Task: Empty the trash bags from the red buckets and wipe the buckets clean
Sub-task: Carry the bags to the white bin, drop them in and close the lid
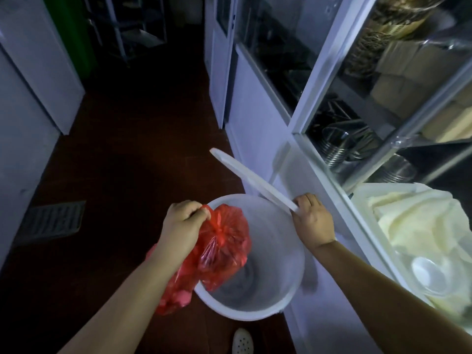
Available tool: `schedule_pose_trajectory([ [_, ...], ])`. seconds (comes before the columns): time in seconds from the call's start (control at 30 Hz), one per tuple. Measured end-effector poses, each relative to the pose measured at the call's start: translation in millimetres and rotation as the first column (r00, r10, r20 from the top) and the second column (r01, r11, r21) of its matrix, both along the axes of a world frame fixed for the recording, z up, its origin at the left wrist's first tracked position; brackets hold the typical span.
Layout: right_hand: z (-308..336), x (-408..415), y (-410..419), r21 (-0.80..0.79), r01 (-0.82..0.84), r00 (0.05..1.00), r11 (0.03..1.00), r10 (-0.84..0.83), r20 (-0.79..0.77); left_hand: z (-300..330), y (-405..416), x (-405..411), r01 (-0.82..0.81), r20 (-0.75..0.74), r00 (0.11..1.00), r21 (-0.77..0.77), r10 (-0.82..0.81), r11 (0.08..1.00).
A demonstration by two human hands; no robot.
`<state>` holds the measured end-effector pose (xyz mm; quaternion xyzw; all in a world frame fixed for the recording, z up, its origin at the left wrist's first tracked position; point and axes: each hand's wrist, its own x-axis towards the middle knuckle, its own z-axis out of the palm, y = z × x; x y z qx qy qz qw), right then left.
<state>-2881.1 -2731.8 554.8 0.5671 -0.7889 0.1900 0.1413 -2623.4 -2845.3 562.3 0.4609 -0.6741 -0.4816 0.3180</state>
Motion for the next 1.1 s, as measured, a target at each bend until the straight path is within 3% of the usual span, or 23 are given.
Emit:
schedule_pose_trajectory([
  [0.2,-24.7,-55.2,-39.9,-0.051,-0.048,0.998,0.998,0.050,0.031,-64.0,-17.8,-78.9,0.013,0.016,1.000,0.087,-0.014,0.996],
  [0.37,-49.9,-90.8,-66.7,-0.057,-0.157,0.987,0.986,0.158,0.013,-148.5,-24.2,-130.4,0.003,0.205,0.977,0.286,-0.064,0.958],
  [0.47,-70.8,-109.3,-80.4,-0.034,-0.205,0.979,0.978,0.205,-0.005,-211.3,-23.5,-151.7,0.103,0.359,0.905,0.338,-0.229,0.936],
  [0.6,-112.7,-127.5,-92.7,-0.020,-0.195,0.981,0.981,0.194,-0.020,-292.3,-20.9,-173.8,0.052,0.392,0.879,0.488,-0.272,0.871],
  [0.77,-159.5,-143.0,-89.7,-0.035,-0.237,0.971,0.971,0.236,-0.040,-373.7,-11.7,-170.1,0.080,0.491,0.747,0.602,-0.448,0.794],
  [0.9,-175.6,-145.1,-87.0,-0.040,-0.255,0.967,0.966,0.254,-0.034,-388.9,-3.5,-149.3,0.098,0.396,0.789,0.675,-0.470,0.732],
  [1.1,-147.7,-132.0,-91.0,-0.041,-0.303,0.951,0.952,0.299,-0.080,-323.4,-15.4,-120.9,0.055,0.414,0.851,0.542,-0.323,0.839],
])
